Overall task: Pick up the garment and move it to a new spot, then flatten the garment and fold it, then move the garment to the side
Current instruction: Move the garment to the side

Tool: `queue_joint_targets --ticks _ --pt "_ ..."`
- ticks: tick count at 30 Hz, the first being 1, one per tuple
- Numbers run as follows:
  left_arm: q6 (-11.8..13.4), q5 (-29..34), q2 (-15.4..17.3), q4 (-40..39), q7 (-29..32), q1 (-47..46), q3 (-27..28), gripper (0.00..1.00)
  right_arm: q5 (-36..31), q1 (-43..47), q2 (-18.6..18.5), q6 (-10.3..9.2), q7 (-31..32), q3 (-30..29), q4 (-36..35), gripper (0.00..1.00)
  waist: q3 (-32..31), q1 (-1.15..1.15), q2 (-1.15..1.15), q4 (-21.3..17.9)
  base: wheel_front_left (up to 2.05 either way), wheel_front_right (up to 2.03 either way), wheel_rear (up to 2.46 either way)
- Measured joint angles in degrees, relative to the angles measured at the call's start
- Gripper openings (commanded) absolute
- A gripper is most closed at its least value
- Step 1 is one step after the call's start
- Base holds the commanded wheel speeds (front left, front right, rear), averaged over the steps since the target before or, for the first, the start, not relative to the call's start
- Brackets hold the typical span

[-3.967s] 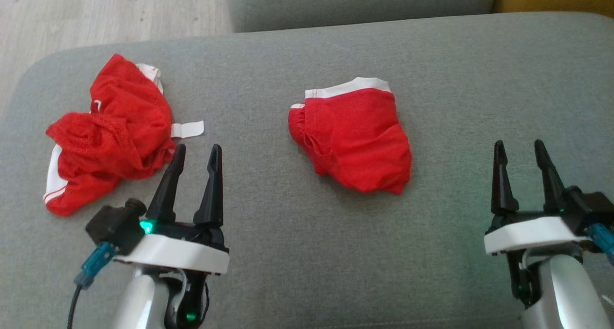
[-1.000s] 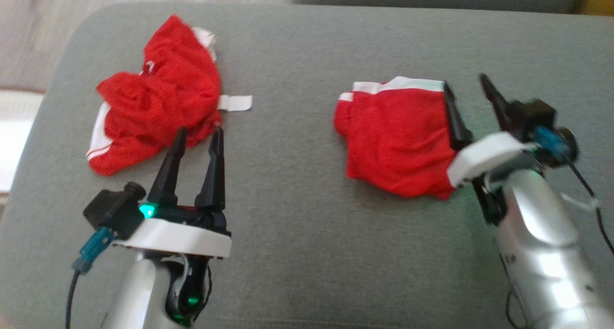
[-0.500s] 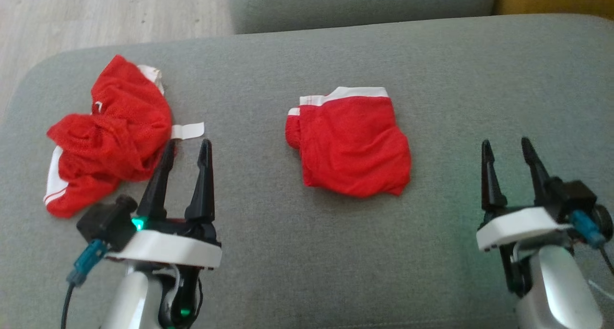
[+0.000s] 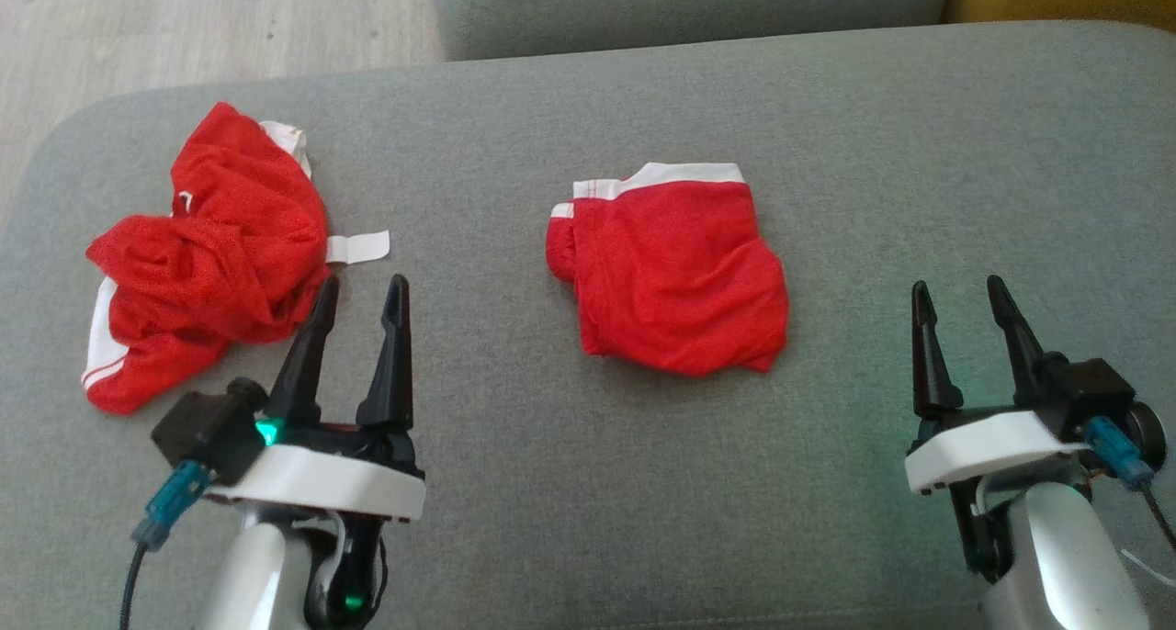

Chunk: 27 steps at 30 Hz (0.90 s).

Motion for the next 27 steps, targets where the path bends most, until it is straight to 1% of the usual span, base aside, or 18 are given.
queue_joint_targets --ticks 1,8,12,19,24,27 --pt "-0.31 0.01 0.00 -0.02 0.00 0.00 -0.05 1.00 0.00 0.00 0.01 0.00 0.00 -0.07 -0.01 1.00 0.09 0.00 0.00 0.17 0.00 0.00 0.00" --pt "-0.34 0.04 0.01 -0.16 0.00 -0.07 -1.31 1.00 -1.07 -0.44 0.02 0.00 0.37 0.10 0.86 1.00 1.13 0.00 0.00 1.59 0.00 0.00 0.00" --pt "-0.35 0.12 0.01 -0.15 0.00 -0.15 -1.79 1.00 -0.60 -3.11 0.02 0.00 3.16 0.80 3.26 1.00 1.97 0.00 0.00 2.77 0.00 0.00 0.00" --pt "-0.79 0.12 -0.01 0.00 0.00 -0.57 -3.61 1.00 1.70 -9.38 0.02 0.00 8.09 2.08 10.68 1.00 3.20 0.00 0.00 5.66 0.00 0.00 0.00" --pt "-0.78 0.11 0.02 0.18 0.00 -1.37 -4.28 1.00 7.80 -12.70 -0.04 0.01 12.36 3.22 17.17 1.00 4.39 0.00 0.00 7.73 0.00 0.00 0.00" --pt "-0.76 -0.03 0.02 0.18 0.00 -1.89 -4.80 1.00 9.39 -15.33 -0.05 0.01 13.76 3.77 20.23 1.00 5.21 0.00 0.00 8.82 0.00 0.00 0.00"
